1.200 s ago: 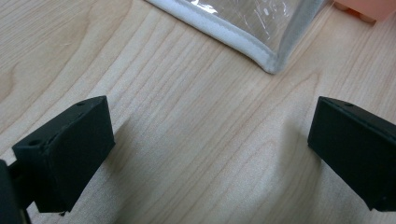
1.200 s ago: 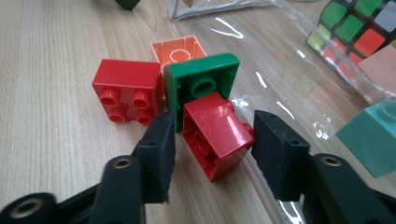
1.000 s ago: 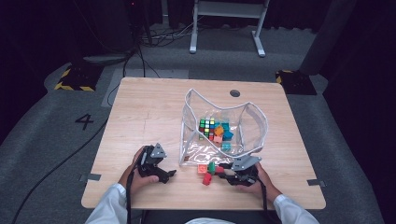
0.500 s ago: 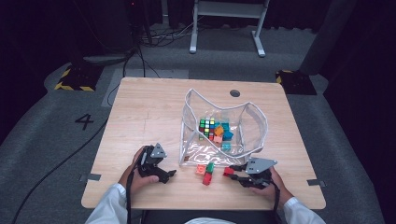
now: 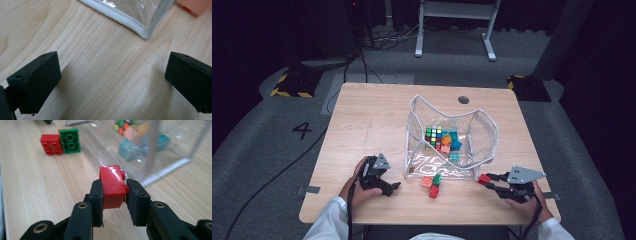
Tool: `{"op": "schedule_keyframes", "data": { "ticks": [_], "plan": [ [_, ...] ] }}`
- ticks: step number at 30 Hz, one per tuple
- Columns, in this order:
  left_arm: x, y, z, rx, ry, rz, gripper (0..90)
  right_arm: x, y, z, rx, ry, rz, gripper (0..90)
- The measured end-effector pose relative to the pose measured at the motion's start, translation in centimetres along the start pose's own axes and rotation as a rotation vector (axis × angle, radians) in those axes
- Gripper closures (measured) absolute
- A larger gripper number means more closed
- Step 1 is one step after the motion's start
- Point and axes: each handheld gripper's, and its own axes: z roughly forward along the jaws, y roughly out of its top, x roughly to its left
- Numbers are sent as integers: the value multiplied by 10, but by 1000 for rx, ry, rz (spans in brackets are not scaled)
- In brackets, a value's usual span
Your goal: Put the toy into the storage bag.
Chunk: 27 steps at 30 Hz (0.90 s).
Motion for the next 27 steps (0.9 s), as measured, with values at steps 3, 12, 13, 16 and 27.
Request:
{"op": "schedule_keyframes", "data": {
  "ticks": [3, 12, 13, 16, 27],
  "plan": [
    [0, 0, 0, 0, -1, 0, 4, -7, -3, -13, -20, -17, 26, 680],
    [0, 0, 0, 1, -1, -1, 4, -38, 2, -36, -20, -125, 52, 680],
    [0, 0, 0, 1, 0, -1, 4, -41, 4, -37, -15, -140, 44, 680],
    [0, 0, 0, 1, -1, -1, 4, -49, 10, -40, -29, -154, 62, 680],
    [1, 0, 0, 0, -4, 6, 3, -83, 55, -60, -88, -212, 46, 680]
  ]
}}
